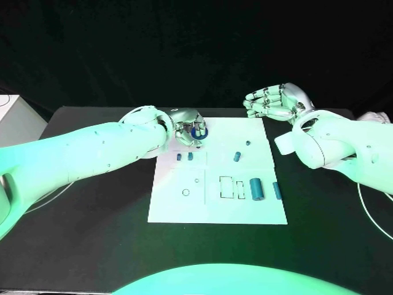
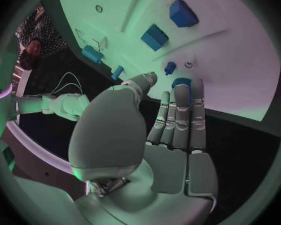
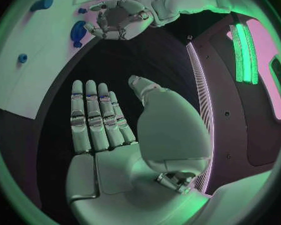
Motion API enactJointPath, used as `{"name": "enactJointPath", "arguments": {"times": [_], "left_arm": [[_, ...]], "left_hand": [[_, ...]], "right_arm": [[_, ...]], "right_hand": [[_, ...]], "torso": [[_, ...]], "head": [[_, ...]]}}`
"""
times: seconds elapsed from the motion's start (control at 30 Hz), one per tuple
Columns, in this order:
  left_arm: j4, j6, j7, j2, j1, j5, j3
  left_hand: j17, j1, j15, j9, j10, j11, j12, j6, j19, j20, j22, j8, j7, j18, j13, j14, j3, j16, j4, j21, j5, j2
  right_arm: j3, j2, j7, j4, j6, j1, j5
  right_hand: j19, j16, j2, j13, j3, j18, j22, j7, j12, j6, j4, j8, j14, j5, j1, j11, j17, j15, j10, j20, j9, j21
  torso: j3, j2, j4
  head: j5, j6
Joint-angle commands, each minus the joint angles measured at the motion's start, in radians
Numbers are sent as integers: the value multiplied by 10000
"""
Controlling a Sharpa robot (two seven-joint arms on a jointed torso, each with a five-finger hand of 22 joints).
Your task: Assemble the parts on the task board
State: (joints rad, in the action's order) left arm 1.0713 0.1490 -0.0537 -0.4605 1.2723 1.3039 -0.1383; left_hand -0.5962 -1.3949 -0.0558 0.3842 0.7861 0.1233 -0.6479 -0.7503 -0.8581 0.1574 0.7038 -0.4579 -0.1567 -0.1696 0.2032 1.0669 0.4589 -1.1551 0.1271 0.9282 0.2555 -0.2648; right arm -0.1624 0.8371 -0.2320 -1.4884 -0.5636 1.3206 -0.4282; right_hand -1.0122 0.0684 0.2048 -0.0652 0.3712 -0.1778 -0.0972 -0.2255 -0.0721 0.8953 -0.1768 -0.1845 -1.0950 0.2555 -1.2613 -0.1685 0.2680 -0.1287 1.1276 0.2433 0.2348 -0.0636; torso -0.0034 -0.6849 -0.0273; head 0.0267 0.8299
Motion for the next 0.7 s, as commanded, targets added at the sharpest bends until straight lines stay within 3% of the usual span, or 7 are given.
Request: {"name": "enactJointPath", "arguments": {"times": [0.03, 0.47, 0.7], "left_arm": [[-34, -665, 134, 74, 6, 690, -1], [-133, -1145, 394, 190, 7, 941, -3], [-338, -1179, 379, 324, 2, 964, -6]], "left_hand": [[0, 20, 7, -56, 107, -9, -48, -226, -74, 12, 41, 36, 15, -134, -38, 51, -41, -143, 1, 69, -63, 55], [-222, -44, 57, -178, 347, -74, -95, -648, -142, -28, 151, 34, 58, -138, -128, 261, 36, -544, -19, 216, -27, 176], [-215, -199, 129, -317, 571, -159, -19, -843, -147, -84, 280, 148, 139, -138, -259, 272, 289, -741, -117, 371, -28, 335]], "right_arm": [[2, -21, -80, 13, 125, -5, -91], [2, -52, -85, 45, 131, -5, -105], [2, -61, -87, 41, 143, -5, -105]], "right_hand": [[44, -32, -68, 13, -4, -62, 15, -53, 31, 2, 40, 59, 72, 53, -16, -6, -13, -27, -27, -4, -16, -6], [46, -28, -74, 13, -1, -63, 23, -52, 31, 5, 46, 61, 72, 55, -27, -5, -21, -26, -28, -3, -17, -9], [46, -28, -74, 13, -1, -63, 23, -52, 31, 5, 46, 61, 72, 55, -27, -5, -21, -26, -28, -3, -17, -9]], "torso": [[-9, 17, -12], [-15, 29, -37], [-16, 17, -16]], "head": [[-19, 45], [-66, 56], [-62, 39]]}}
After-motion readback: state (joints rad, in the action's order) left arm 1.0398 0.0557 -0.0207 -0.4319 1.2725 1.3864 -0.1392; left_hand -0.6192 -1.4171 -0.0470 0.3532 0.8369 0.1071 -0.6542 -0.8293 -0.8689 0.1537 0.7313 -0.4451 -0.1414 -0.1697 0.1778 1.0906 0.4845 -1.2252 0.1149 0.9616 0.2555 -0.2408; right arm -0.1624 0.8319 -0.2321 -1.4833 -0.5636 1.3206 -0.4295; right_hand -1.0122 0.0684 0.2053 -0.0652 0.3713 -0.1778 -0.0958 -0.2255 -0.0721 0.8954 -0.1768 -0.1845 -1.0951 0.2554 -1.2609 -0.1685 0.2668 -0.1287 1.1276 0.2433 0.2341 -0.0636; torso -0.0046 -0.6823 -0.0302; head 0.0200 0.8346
